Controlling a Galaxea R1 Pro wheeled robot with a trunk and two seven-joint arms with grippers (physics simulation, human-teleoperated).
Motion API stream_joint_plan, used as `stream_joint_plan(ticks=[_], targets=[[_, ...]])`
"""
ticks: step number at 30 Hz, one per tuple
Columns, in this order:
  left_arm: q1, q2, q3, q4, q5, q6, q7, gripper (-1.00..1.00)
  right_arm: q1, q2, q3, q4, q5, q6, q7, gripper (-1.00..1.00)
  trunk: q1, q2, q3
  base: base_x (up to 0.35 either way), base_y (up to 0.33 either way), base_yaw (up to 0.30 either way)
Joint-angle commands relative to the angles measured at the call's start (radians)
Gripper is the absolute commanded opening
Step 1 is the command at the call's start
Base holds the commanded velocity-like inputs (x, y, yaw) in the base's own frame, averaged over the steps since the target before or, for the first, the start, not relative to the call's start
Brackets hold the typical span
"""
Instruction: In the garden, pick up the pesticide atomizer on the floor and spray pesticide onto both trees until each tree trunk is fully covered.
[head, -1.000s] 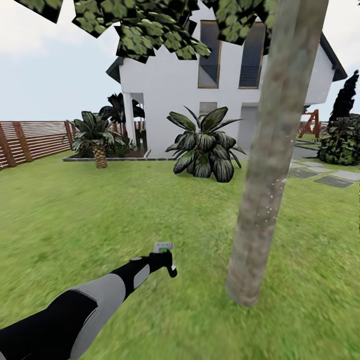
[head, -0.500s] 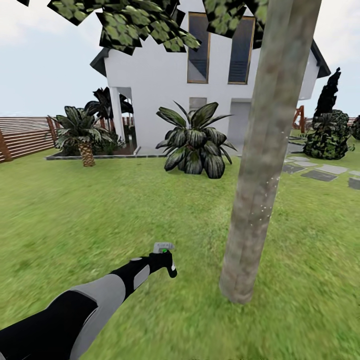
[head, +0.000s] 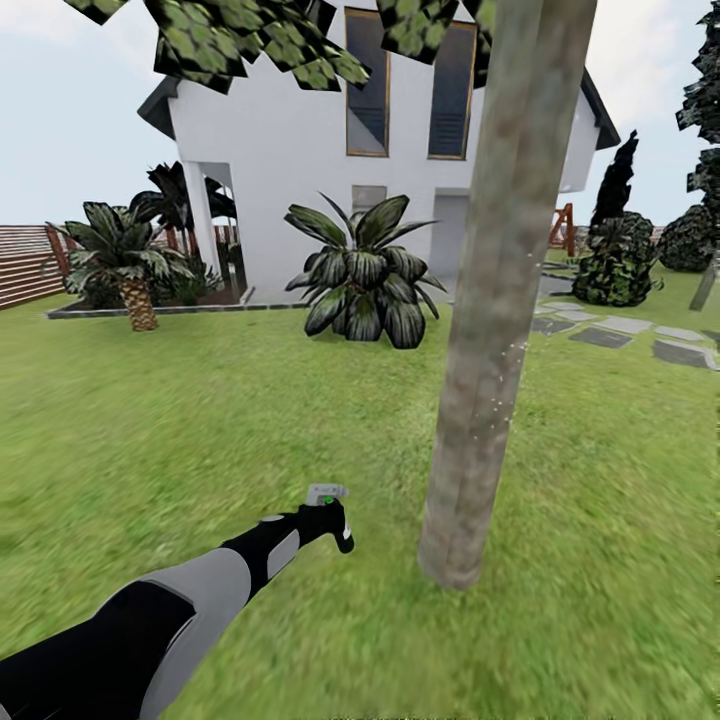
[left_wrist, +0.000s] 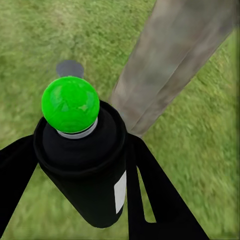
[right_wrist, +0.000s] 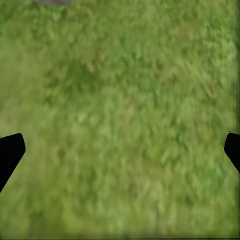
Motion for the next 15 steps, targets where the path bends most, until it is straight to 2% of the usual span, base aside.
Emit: stream_joint_plan(ticks=[1, 15], targets=[[-0.001, 0.0, -0.007, 0.001, 0.01, -0.002, -0.003, -1.0, -0.002, 0.0, -0.007, 0.004, -0.004, -0.009, 0.004, 1.0, 0.0, -0.001, -0.003, 0.0, 0.0, -0.181], [-0.001, 0.0, -0.008, 0.001, 0.01, -0.003, -0.003, -1.0, -0.002, 0.0, -0.007, 0.004, -0.004, -0.009, 0.004, 1.0, 0.0, -0.001, -0.024, 0.004, 0.0, -0.176]])
